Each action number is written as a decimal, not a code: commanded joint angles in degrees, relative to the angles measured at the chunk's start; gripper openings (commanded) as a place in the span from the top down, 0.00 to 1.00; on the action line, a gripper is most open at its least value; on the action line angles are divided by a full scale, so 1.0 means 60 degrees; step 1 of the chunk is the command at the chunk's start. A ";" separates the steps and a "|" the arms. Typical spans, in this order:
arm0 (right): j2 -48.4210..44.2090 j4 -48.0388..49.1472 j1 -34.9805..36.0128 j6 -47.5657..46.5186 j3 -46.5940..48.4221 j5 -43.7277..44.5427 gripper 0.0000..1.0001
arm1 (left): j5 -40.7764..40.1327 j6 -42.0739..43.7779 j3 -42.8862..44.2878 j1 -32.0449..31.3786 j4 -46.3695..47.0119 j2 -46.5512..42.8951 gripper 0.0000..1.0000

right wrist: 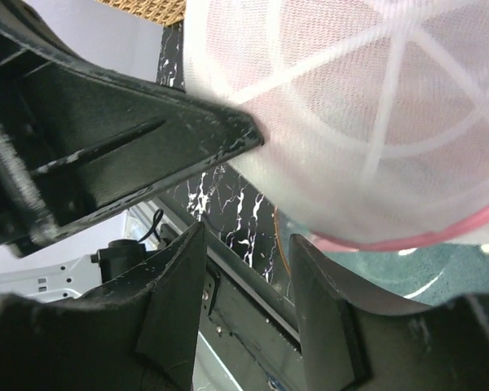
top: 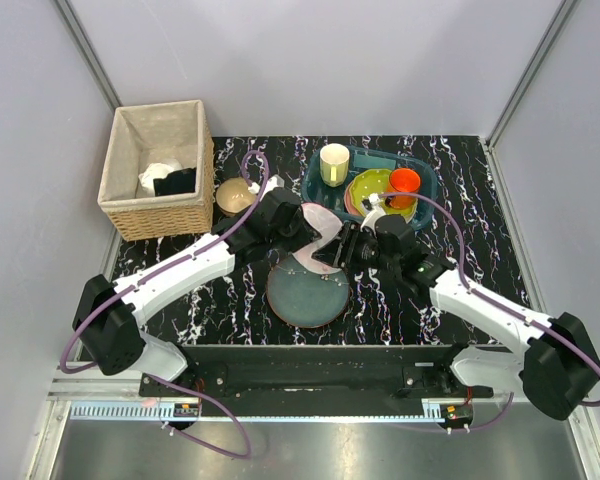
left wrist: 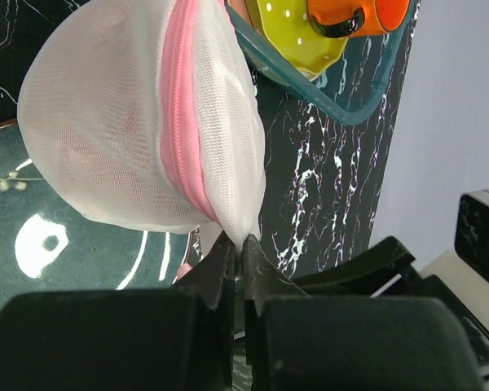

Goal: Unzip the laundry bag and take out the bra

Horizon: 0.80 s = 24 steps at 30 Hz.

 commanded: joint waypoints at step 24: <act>0.0459 0.1483 0.0080 -0.1193 -0.0124 0.2253 0.55 | 0.0915 -0.0647 -0.0019 -0.0064 0.0417 -0.0307 1.00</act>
